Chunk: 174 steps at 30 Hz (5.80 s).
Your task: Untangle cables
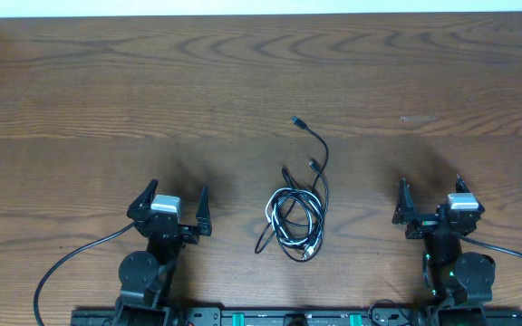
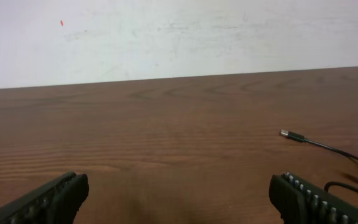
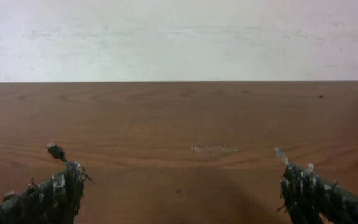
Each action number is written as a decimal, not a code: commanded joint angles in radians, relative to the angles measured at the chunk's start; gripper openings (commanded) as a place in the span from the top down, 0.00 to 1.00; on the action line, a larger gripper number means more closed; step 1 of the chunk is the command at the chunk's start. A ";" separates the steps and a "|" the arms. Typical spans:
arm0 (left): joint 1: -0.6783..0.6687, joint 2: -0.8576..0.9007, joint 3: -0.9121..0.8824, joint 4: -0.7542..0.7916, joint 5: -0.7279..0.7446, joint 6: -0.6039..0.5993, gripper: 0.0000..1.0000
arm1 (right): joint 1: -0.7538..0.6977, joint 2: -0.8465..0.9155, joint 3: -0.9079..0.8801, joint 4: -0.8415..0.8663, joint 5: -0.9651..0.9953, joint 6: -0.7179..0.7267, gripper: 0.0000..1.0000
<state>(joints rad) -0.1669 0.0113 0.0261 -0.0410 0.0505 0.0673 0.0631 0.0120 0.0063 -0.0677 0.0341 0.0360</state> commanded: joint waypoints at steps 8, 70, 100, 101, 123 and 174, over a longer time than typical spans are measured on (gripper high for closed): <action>-0.005 0.001 -0.022 -0.027 -0.002 0.000 0.02 | 0.002 -0.005 -0.001 -0.004 0.009 -0.015 0.01; -0.005 0.001 -0.022 -0.027 -0.002 0.000 0.03 | 0.002 -0.005 -0.001 -0.004 0.009 -0.015 0.01; -0.005 0.001 -0.019 -0.026 -0.010 0.000 0.02 | 0.002 -0.005 -0.001 -0.004 0.008 -0.015 0.01; -0.005 0.001 -0.017 -0.027 -0.010 0.000 0.03 | 0.002 -0.005 -0.001 -0.004 0.008 -0.015 0.01; -0.005 0.222 0.137 -0.037 -0.010 0.000 0.02 | 0.002 -0.005 -0.001 -0.004 0.008 -0.015 0.01; -0.005 0.891 0.718 -0.317 -0.008 -0.039 0.02 | 0.002 -0.005 -0.001 -0.004 0.008 -0.015 0.01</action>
<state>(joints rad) -0.1677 0.8806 0.6922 -0.3412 0.0467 0.0406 0.0631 0.0120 0.0067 -0.0681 0.0341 0.0360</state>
